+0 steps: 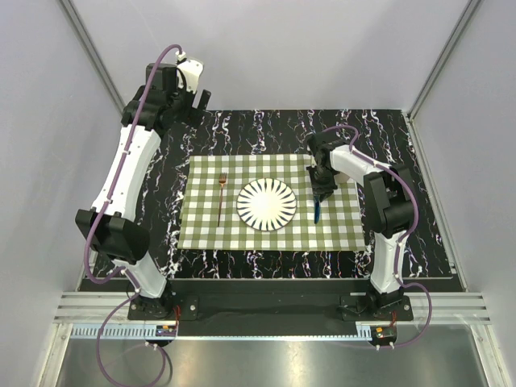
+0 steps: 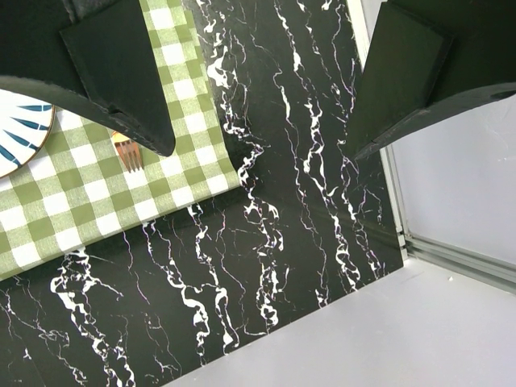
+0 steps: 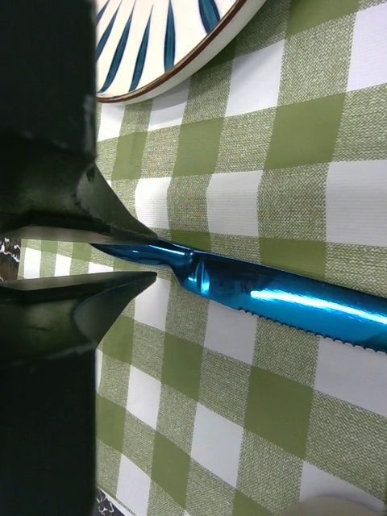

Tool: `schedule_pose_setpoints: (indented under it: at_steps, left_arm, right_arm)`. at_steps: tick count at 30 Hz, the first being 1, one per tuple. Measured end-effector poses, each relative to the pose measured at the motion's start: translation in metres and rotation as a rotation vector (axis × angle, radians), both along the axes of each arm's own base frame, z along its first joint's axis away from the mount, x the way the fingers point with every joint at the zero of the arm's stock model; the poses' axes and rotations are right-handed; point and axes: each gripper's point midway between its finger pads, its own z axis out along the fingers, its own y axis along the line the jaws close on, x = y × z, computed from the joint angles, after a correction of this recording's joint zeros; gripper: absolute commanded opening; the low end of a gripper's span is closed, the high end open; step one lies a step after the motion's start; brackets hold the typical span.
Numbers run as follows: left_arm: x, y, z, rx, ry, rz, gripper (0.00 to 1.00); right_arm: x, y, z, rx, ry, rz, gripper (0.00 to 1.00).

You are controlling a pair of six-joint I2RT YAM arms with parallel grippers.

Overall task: Set the dinner table for one person
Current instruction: Move the knife to the napkin.

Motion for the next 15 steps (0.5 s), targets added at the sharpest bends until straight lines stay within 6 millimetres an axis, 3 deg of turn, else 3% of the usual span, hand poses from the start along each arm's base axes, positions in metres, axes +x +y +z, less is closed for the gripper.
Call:
schedule_pose_setpoints:
  at_steps: [15]
  left_arm:
    - [0.0008,-0.0001,0.0007,0.000,-0.002,-0.001,0.94]
  right_arm:
    - [0.0049,0.0088,-0.0001,0.044,-0.014,-0.011,0.25]
